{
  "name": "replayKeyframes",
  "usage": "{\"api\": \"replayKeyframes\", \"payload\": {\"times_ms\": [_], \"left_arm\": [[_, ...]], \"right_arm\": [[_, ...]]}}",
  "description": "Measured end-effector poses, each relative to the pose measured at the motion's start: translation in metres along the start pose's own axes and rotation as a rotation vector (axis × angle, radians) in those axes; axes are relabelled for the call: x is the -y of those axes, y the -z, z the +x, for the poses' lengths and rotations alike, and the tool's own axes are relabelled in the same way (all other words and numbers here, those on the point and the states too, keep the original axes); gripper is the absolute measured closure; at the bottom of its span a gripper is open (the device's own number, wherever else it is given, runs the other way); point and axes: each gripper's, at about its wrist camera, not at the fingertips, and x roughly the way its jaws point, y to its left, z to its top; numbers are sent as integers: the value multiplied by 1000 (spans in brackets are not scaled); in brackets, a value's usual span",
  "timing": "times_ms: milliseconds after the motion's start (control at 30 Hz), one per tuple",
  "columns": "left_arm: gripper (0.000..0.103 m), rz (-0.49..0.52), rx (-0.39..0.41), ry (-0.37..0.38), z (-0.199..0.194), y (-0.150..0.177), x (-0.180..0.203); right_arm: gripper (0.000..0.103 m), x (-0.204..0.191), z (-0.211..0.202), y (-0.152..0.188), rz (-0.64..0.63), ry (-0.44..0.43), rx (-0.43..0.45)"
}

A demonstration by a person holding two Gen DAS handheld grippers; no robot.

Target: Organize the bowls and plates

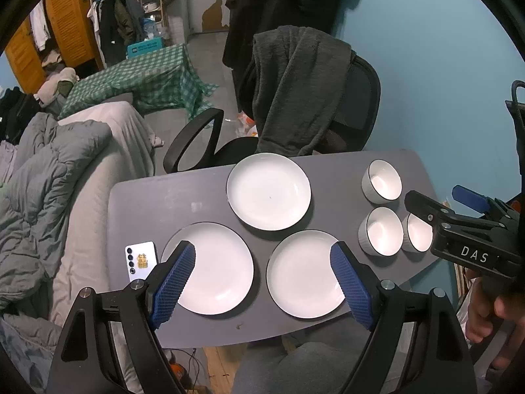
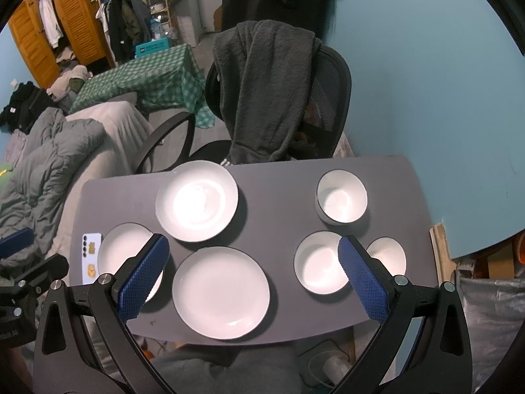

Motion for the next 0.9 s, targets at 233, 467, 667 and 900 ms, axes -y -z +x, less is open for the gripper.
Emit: {"api": "replayKeyframes", "payload": {"times_ms": [233, 467, 667, 900], "left_arm": [[17, -6, -5, 5, -2, 2, 0], [17, -8, -7, 8, -2, 2, 2], [17, -7, -7, 8, -2, 2, 4], [17, -5, -11, 10, -1, 2, 9]], "right_arm": [[2, 1, -1, 0, 0, -1, -2], [2, 2, -2, 1, -3, -4, -3], [2, 3, -3, 3, -8, -4, 1], [2, 3, -3, 3, -7, -5, -1]]}}
